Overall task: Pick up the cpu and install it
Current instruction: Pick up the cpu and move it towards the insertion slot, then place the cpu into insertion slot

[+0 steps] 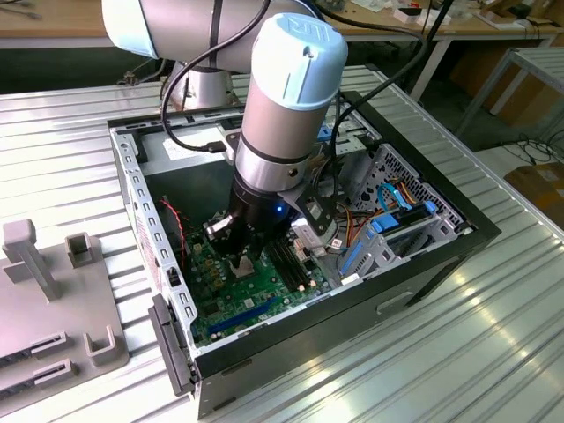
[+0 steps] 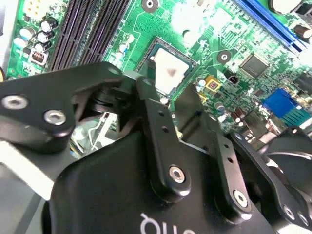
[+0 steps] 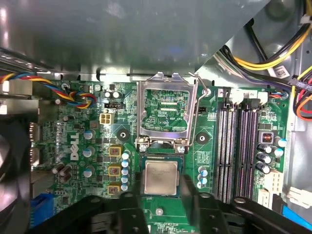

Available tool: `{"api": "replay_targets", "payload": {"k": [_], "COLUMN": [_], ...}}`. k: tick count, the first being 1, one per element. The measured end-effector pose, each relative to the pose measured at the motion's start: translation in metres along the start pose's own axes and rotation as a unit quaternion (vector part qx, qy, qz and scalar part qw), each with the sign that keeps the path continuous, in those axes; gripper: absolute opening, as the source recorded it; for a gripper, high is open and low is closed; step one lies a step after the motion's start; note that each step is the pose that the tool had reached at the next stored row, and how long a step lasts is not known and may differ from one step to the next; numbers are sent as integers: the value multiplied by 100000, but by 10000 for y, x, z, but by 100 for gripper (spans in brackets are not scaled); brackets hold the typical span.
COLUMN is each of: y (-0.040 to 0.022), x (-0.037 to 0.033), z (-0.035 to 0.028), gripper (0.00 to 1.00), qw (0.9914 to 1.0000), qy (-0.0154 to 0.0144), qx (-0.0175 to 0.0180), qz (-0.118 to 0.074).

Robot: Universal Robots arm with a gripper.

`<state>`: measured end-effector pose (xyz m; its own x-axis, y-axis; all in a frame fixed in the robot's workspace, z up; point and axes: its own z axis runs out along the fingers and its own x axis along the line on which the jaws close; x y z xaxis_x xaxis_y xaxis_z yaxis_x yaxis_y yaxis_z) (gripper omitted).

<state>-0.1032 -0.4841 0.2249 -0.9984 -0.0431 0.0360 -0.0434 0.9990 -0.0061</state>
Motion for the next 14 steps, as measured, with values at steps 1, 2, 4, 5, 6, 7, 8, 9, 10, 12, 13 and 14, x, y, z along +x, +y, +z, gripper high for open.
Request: {"api": "replay_targets", "payload": {"k": [1,2,4,5,6,7,8,9,10,12,13,14], "y": [0,1,0,0,0,0,0,0,0,0,0,0], "x": [0,0,0,0,0,0,0,0,0,0,0,1], "z": [-10,-12,-14,-14,-14,-14,-14,-14,-14,-14,-14,-14], "gripper": [34,28,16,11,11,11,11,11,11,11,11,11], "qw": [100000,100000,100000,100000,100000,100000,100000,100000,100000,100000,100000,100000], "qy": [63,97,108,110,110,110,110,112,113,169,169,172], "qx": [-6,-24,-11,-7,-10,-7,-5,-7,-7,-10,-10,-10], "qz": [2,2,-1,-2,-1,-1,0,0,0,-1,0,1]}}
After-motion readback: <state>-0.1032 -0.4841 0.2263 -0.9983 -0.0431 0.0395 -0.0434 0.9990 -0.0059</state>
